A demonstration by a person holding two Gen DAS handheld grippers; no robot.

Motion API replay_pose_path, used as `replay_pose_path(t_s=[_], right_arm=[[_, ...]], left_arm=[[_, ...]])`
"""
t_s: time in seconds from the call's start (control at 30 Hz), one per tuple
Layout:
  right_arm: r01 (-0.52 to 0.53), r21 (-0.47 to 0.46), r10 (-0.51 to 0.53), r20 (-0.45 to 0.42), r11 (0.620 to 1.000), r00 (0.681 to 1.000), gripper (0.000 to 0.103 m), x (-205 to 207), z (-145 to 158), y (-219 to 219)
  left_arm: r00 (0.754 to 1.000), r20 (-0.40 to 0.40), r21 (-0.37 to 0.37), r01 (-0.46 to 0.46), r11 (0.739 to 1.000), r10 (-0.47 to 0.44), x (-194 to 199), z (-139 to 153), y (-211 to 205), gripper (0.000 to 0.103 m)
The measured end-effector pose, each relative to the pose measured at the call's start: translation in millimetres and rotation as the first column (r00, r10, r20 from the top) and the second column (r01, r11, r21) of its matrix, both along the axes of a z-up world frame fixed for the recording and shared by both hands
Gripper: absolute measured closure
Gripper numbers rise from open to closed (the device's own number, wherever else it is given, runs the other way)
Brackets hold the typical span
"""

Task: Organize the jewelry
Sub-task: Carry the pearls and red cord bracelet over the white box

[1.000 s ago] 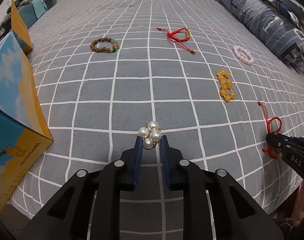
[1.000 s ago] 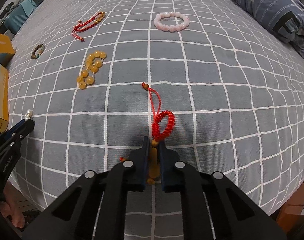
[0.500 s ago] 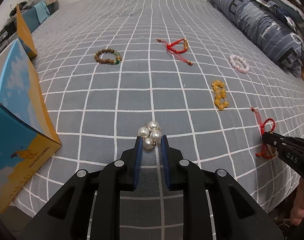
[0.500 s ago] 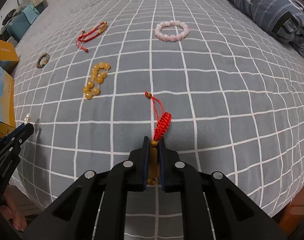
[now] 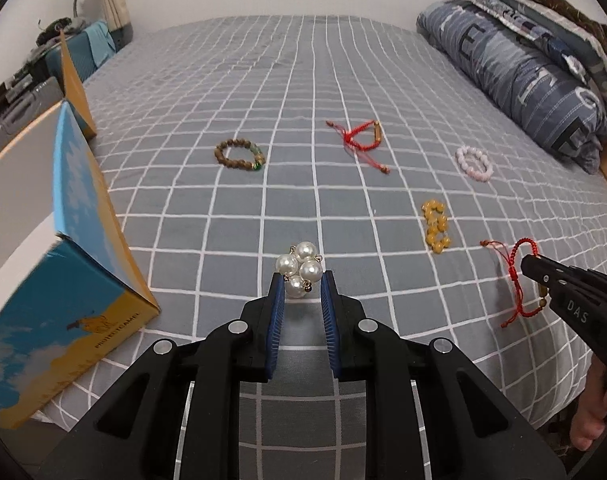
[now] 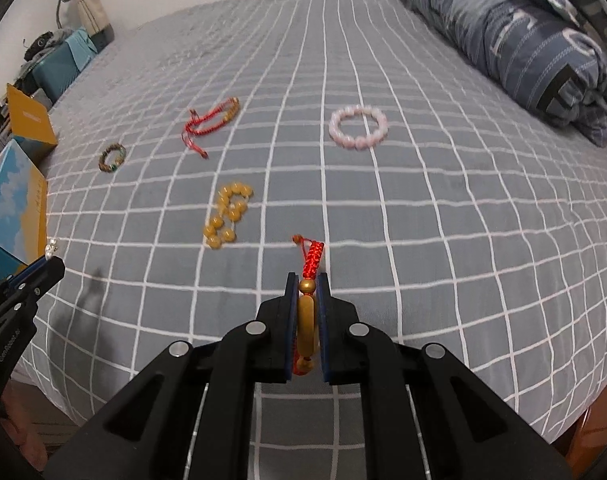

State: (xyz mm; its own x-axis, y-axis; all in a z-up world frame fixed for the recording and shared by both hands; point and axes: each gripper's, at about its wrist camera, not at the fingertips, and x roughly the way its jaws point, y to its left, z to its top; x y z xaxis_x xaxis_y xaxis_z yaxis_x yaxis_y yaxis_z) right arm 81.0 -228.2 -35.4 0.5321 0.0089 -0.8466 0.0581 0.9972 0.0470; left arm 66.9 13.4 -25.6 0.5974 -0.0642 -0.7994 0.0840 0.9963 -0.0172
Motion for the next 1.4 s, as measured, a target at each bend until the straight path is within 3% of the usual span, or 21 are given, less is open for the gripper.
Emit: replay_pose_path(t_s=[0.33, 0.63, 1.0, 1.4], right_arm=[[-0.008, -0.019, 0.011, 0.152, 1.0, 0.988, 0.095, -4.1, 24.4, 13.1], [-0.011, -0.067, 0.028, 0.261, 0.998, 0.965, 0.094, -0.8, 46.4, 32.7], [-0.053, -0.093, 0.082, 0.347, 0.994, 0.934, 0.094, 7.9, 77.2, 73.3], [-0.139, -0.078, 0.159, 0.403, 0.987, 0.901, 0.094, 18.0, 102.1, 134.3]], left_arm=[[0.991, 0.129, -0.052, -0.021, 0.998, 0.027, -7.9, 26.9, 9.5, 0.085], [0.979, 0.196, -0.031, -0.043, 0.999, 0.048, -10.1, 44.7, 18.1, 0.085], [0.959, 0.269, -0.048, -0.082, 0.995, 0.092, -14.3, 76.9, 46.8, 0.085], [0.923, 0.327, -0.02, -0.207, 0.978, 0.202, -25.1, 102.3, 98.1, 0.084]])
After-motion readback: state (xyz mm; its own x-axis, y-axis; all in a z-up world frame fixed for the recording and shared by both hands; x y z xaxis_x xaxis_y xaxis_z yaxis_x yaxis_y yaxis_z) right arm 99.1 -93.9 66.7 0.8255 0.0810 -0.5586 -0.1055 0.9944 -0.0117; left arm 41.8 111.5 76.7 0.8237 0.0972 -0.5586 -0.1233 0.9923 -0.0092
